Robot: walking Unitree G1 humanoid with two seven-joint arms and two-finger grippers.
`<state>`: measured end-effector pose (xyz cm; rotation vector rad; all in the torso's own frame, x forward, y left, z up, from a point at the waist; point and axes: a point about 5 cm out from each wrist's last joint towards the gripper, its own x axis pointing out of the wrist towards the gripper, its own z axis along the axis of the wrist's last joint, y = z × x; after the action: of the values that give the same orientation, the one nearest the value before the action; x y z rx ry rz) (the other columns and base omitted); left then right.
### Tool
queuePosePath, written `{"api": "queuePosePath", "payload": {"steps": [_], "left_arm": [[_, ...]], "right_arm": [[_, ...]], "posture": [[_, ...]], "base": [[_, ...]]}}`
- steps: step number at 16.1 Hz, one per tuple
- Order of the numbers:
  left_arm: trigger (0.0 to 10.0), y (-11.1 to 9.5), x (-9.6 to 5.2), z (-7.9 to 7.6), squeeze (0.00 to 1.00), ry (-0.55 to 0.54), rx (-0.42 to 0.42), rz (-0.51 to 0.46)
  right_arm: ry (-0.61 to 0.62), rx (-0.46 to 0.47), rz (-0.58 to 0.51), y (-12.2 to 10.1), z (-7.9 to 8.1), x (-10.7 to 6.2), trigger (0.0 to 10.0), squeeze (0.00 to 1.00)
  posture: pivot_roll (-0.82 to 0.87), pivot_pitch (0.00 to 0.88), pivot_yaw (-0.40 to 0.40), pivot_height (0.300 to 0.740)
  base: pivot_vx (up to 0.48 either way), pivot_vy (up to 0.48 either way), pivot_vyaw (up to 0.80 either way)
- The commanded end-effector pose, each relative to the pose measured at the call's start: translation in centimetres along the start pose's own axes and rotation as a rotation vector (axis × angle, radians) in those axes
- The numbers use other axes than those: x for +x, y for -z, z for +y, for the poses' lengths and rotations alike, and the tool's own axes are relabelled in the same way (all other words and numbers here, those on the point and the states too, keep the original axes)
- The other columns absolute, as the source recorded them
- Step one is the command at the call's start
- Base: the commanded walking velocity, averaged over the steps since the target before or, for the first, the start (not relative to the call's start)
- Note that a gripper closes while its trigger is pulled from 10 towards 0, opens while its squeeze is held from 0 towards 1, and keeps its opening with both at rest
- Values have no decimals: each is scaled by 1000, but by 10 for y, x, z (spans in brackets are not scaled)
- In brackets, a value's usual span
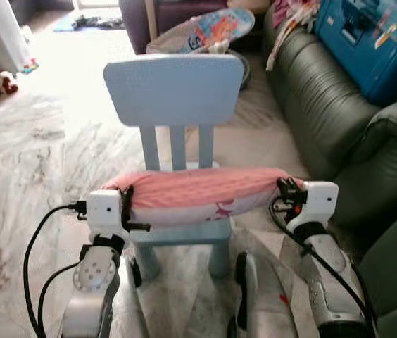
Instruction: Move the pillow to the sofa
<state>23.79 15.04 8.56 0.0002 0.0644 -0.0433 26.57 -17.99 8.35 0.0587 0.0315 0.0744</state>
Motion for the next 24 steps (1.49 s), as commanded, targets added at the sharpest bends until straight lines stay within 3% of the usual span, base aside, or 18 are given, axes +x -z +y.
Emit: {"api": "queuePosePath", "payload": {"steps": [1,5,10,15,16,17,18,24], "left_arm": [[0,-8,3,0,0,-1,11,-32],[0,-10,8,-3,0,11,10,-40],[0,-7,13,-5,0,18,15,-30],[0,-6,15,-6,0,18,12,-28],[1020,-1,15,-7,0,35,28,2],[8627,3,15,-8,0,48,39,28],[10000,5,15,-9,0,58,41,40],[10000,11,21,-12,0,50,79,75]], "right_arm": [[18,1,-44,-13,-5,5,10000,0],[26,-2,-41,-15,-7,6,10000,0],[-31,9,-41,-13,3,1,10000,0],[-27,-9,-60,-20,3,9,10000,0],[-23,-8,-63,-21,2,9,10000,0],[-20,-10,-65,-21,2,10,10000,0],[-18,-11,-66,-21,2,10,10000,0],[-16,-12,-68,-22,2,11,10000,0]], "posture": [[-7,0,-6,590],[-23,0,0,629],[-29,0,0,657],[-22,0,-5,711],[-21,0,-6,721],[-21,0,-8,731],[-20,0,-10,740],[-22,0,-20,740]], "base": [[0,0,0],[0,0,0],[0,0,0],[0,0,0],[0,0,0],[0,0,0],[0,0,0],[0,0,0]]}}
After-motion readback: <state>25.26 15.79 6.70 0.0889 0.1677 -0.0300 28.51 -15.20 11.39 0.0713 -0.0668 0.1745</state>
